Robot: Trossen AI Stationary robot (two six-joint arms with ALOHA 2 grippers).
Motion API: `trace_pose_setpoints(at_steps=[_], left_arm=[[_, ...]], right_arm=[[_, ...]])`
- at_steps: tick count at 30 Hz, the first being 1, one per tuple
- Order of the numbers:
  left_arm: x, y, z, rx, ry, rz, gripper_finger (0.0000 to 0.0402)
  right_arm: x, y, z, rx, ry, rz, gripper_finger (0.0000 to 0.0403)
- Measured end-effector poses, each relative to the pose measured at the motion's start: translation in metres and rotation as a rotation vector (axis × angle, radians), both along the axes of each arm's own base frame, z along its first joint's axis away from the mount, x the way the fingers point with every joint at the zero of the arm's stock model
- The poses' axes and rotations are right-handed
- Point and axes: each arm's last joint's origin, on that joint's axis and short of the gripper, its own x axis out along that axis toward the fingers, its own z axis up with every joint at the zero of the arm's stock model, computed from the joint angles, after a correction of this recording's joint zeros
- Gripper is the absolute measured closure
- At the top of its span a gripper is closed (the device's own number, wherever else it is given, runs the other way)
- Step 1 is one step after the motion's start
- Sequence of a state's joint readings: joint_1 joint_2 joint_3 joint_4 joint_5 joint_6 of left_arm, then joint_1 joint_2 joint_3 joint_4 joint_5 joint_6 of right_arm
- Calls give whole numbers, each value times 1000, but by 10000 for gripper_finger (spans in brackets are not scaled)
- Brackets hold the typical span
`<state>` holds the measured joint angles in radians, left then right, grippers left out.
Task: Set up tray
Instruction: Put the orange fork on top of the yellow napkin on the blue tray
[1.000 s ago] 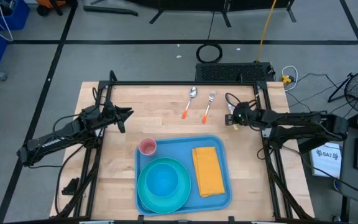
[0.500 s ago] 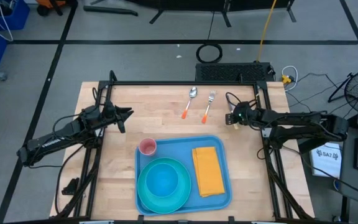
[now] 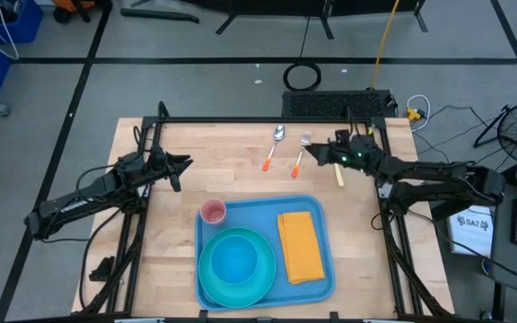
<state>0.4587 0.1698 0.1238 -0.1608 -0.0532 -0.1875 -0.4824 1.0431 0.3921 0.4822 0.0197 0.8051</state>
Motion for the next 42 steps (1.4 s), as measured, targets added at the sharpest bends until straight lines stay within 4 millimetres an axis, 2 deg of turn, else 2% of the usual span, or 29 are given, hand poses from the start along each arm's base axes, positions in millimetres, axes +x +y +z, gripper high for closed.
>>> trace_pose_setpoints(at_steps=[3,9,12,15,17,21,24,32,42], left_arm=[[0,0,0,0,0,0,305],[0,0,0,0,0,0,305],[0,0,0,0,0,0,305],[0,0,0,0,0,1,305],[0,0,0,0,0,1,305],[0,0,0,0,0,1,305],[0,0,0,0,0,1,305],[0,0,0,0,0,1,305],[0,0,0,0,0,1,305]], right_arm=[[11,-7,17,3,121,32,195],[39,-29,45,66,533,75,213],[50,-40,42,126,768,55,221],[58,-46,25,204,982,26,229],[65,-51,14,241,1045,17,234],[77,-58,-10,313,1049,38,238],[84,-63,-19,329,1013,33,238],[91,-75,-31,357,941,-32,238],[100,-82,-41,421,838,4,239]])
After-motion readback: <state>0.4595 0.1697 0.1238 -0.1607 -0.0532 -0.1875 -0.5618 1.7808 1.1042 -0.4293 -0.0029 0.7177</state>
